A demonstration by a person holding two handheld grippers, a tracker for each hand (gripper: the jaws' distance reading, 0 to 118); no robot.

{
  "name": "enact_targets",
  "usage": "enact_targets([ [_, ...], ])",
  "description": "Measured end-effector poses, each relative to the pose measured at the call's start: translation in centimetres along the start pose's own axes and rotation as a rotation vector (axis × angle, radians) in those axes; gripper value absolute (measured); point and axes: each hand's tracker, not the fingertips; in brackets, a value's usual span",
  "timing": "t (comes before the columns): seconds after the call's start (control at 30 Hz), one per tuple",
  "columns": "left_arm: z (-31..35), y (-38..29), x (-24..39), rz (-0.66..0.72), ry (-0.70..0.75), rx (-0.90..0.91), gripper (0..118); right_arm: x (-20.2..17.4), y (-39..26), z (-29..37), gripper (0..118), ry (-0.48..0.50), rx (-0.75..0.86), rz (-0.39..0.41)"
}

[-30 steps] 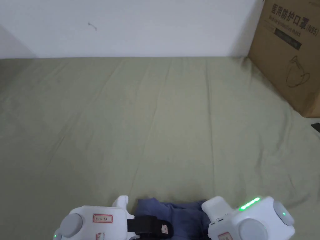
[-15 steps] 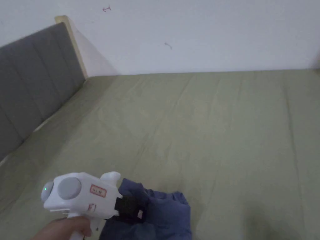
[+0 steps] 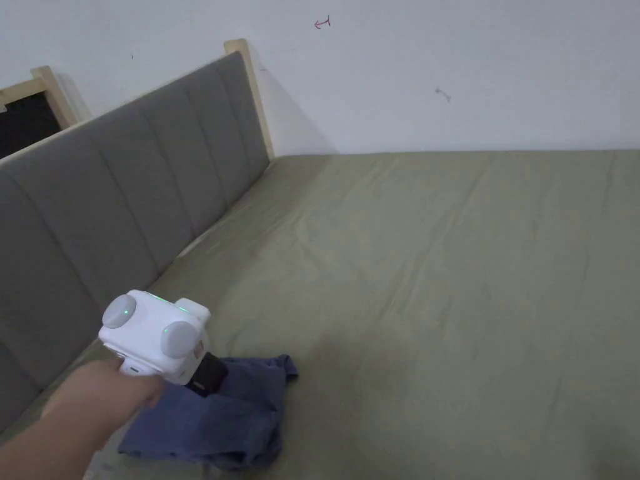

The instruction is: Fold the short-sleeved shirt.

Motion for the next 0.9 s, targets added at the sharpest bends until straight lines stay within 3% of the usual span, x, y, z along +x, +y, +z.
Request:
enact_targets([
  [0.07,1.8,-0.6,-0.5,0.076,-0.024,0.035,110,0.5,-0.2,0.6,0,-0.039,0.016,-0.007],
  [0.13,4.3,-1.3,0.7,0.199,-0.138,0.113,108,1.0,-0.5,1.6,0,-0.087,0.043,-0.001],
  [0.17,6.0,-1.8,1.7,0.337,-0.195,0.135,96,1.0,-0.5,2.2,0,-0.123,0.069,0.027],
  [0.2,7.5,-2.3,2.7,0.437,-0.273,0.142,70,0.9,-0.6,2.7,0,-0.152,0.093,0.064],
  [0.23,9.2,-3.1,4.1,0.529,-0.389,0.179,34,0.9,-0.6,3.3,0,-0.18,0.124,0.098],
  [0.33,15.9,-5.3,12.3,0.492,-0.488,0.323,1,0.7,-0.1,5.3,0,-0.202,0.17,0.078],
  [0.43,21.9,-7.5,19.1,0.275,-0.623,0.559,0,1.2,0.2,7.9,0,-0.128,0.219,-0.04],
  [0.5,26.4,-9.1,23.1,0.204,-0.555,0.68,0,2.0,-0.2,9.4,0,-0.137,0.257,-0.075],
  [0.63,33.2,-12.0,26.2,0.284,-0.594,0.851,0,1.1,-0.3,14.5,0,-0.186,0.46,-0.086],
  [0.7,35.7,-13.2,26.8,0.31,-0.5,0.953,0,0.7,-0.6,16.7,0,-0.224,0.62,-0.052],
  [0.77,38.4,-15.0,27.5,0.324,-0.419,1.109,0,0.0,-1.4,18.2,0,-0.329,0.81,-0.003],
  [0.9,40.8,-17.6,28.1,0.425,-0.326,1.255,0,-0.6,-3.3,19.6,0,-0.412,0.983,0.012],
])
